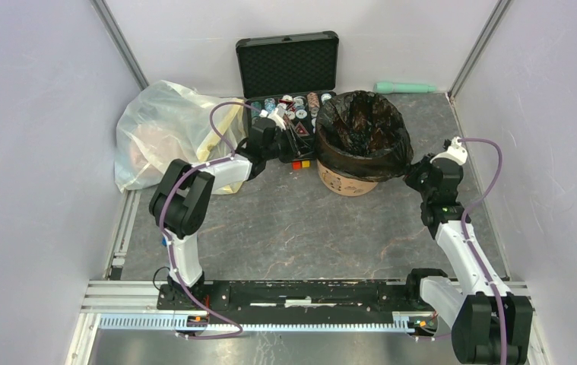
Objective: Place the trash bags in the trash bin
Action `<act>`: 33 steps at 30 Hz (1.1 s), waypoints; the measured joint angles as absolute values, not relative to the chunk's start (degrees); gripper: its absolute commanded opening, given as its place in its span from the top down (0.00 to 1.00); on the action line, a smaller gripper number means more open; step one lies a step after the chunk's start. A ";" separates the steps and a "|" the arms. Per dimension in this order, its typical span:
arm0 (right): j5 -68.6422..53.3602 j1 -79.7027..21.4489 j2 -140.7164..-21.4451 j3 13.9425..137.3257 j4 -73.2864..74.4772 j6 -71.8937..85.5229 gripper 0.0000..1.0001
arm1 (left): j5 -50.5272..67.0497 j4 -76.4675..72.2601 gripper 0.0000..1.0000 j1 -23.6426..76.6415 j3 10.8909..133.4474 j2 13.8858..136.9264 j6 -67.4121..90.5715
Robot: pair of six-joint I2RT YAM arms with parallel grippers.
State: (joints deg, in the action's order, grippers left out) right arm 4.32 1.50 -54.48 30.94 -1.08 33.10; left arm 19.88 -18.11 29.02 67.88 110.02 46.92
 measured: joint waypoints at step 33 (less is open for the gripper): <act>-2.20 -1.26 -63.35 63.77 17.17 4.34 1.00 | 15.05 -9.63 0.22 30.55 60.18 88.62 41.28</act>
State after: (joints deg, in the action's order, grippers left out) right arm -2.20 -1.26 -63.35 63.77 17.17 4.34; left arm 15.05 -9.63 30.55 60.18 88.62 41.28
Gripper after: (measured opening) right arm 0.011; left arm 0.733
